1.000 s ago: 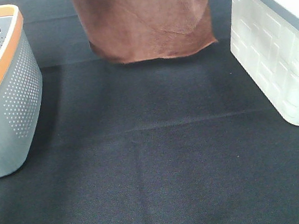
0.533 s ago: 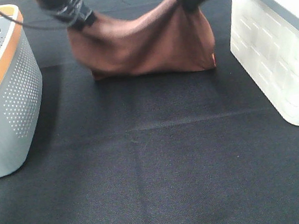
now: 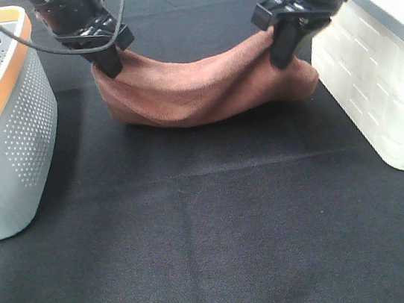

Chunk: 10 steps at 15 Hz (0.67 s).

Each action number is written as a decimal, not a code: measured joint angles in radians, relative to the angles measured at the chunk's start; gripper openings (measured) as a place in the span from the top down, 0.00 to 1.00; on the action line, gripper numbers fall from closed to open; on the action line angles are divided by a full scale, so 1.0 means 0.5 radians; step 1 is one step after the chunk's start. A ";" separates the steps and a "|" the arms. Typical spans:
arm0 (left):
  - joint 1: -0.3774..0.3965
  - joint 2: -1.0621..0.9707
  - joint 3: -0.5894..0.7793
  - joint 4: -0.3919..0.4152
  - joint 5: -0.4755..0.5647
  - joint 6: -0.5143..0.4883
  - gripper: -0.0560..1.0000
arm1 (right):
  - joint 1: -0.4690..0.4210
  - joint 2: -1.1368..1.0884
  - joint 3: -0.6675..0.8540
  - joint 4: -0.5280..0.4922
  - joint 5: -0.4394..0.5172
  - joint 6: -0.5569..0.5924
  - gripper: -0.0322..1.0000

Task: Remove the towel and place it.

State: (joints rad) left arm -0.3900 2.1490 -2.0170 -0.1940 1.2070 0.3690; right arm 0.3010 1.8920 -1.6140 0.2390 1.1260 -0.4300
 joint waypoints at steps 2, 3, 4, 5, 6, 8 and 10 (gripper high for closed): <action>0.000 -0.002 0.124 -0.020 0.004 -0.124 0.95 | 0.000 0.000 0.114 0.002 0.036 0.000 0.97; 0.000 -0.002 0.196 -0.056 0.004 -0.136 0.95 | 0.000 0.000 0.176 0.008 0.042 0.000 0.97; -0.026 -0.002 0.298 -0.084 0.006 -0.138 0.95 | 0.000 0.000 0.262 0.036 0.052 0.002 0.97; -0.054 -0.002 0.372 -0.084 0.008 -0.140 0.95 | 0.000 0.000 0.328 0.054 0.052 0.002 0.97; -0.080 -0.002 0.426 -0.084 0.008 -0.142 0.95 | 0.000 0.000 0.392 0.066 0.050 0.002 0.96; -0.110 -0.002 0.486 -0.084 0.008 -0.148 0.95 | 0.000 0.000 0.460 0.068 0.040 0.002 0.95; -0.170 -0.002 0.614 -0.084 0.010 -0.182 0.95 | 0.000 0.000 0.632 0.118 -0.018 0.004 0.91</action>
State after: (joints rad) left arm -0.4750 2.1480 -1.7100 -0.2360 1.2120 0.2780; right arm 0.3010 1.8920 -1.2980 0.2980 1.1170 -0.4280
